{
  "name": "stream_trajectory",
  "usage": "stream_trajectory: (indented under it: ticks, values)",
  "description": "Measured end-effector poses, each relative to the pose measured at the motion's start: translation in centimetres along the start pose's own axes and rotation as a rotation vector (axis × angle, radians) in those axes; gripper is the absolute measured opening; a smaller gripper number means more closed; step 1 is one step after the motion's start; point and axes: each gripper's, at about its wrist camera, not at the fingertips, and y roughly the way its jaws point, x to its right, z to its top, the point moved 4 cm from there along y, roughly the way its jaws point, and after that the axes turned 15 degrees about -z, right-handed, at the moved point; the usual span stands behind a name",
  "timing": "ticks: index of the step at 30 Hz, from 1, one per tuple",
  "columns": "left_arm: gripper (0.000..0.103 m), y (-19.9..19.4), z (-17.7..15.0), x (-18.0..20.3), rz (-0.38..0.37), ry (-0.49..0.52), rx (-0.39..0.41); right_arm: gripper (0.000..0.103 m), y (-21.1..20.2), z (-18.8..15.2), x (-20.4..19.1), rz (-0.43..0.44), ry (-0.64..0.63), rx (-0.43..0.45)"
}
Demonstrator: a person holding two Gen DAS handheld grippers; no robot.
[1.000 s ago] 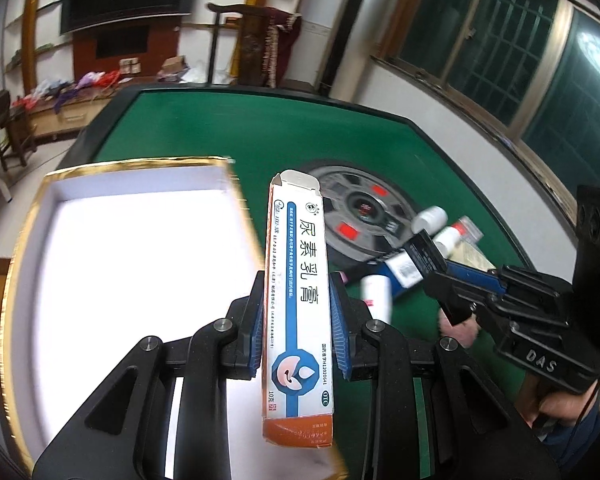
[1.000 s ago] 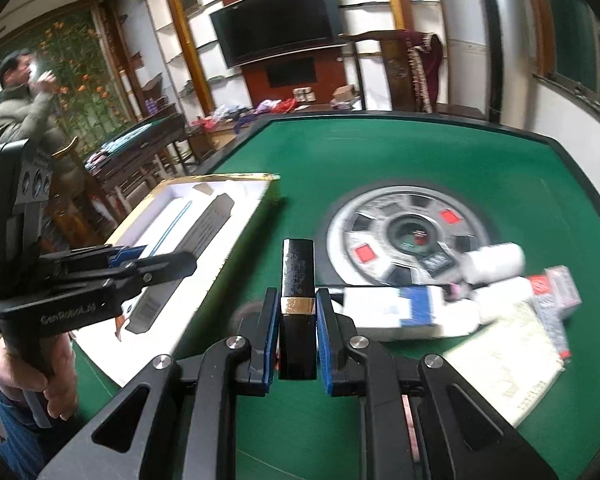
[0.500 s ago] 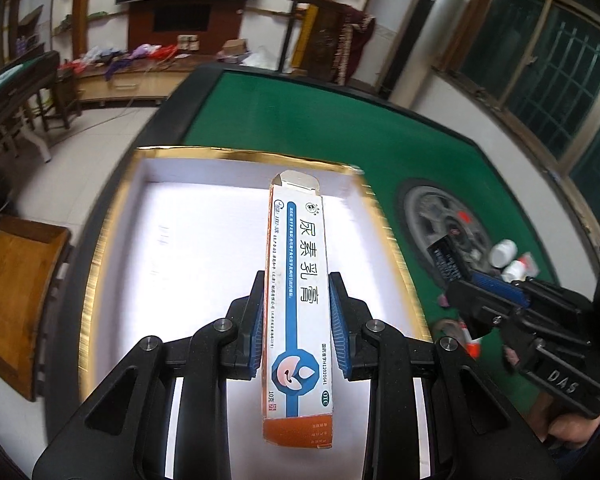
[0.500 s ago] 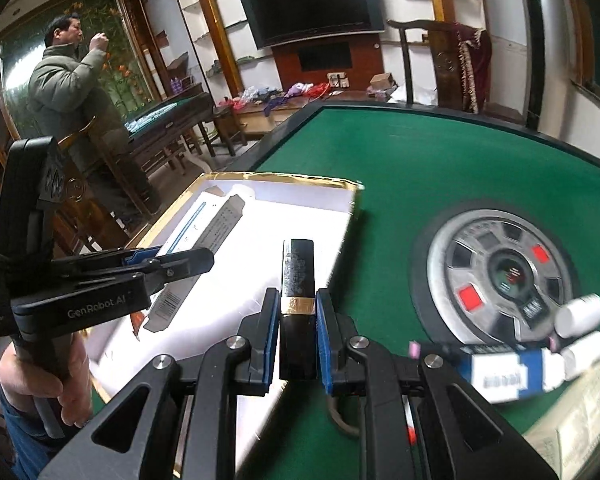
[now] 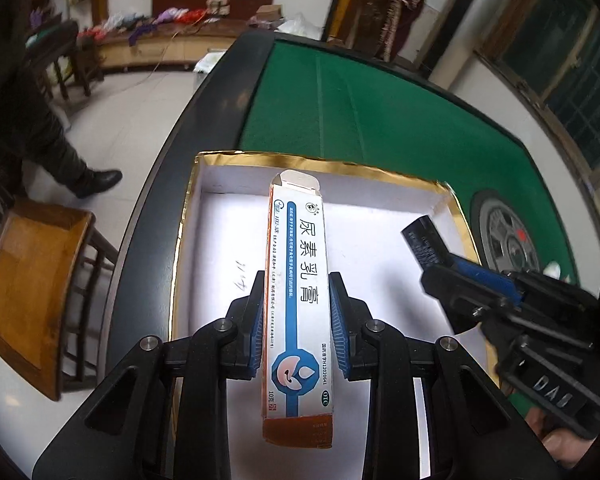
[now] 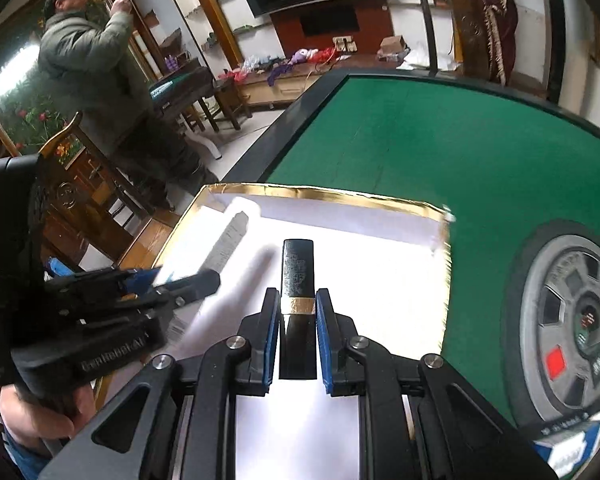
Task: Organize objects
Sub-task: 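Carry the cream box and black tube over the white gold-rimmed tray with both grippers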
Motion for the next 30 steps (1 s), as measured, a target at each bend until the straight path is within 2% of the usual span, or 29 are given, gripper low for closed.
stream_trajectory:
  ticks: [5, 11, 21, 30]
  values:
    - [0.028, -0.2, -0.1, -0.8, 0.006, -0.001, 0.017, 0.016, 2.1, 1.1, -0.9, -0.008, -0.002, -0.025]
    - [0.028, -0.3, 0.5, -1.1, 0.007, -0.001, 0.038, 0.016, 4.2, 1.9, -1.4, 0.029, 0.02, -0.055]
    - [0.028, 0.8, 0.4, -2.0, 0.03, -0.035, 0.036, 0.016, 5.7, 2.0, -1.4, 0.047, 0.055, -0.086]
    - [0.028, 0.6, 0.4, -2.1, 0.017, -0.045, 0.041, 0.016, 6.7, 1.9, -1.5, 0.045, 0.099, -0.097]
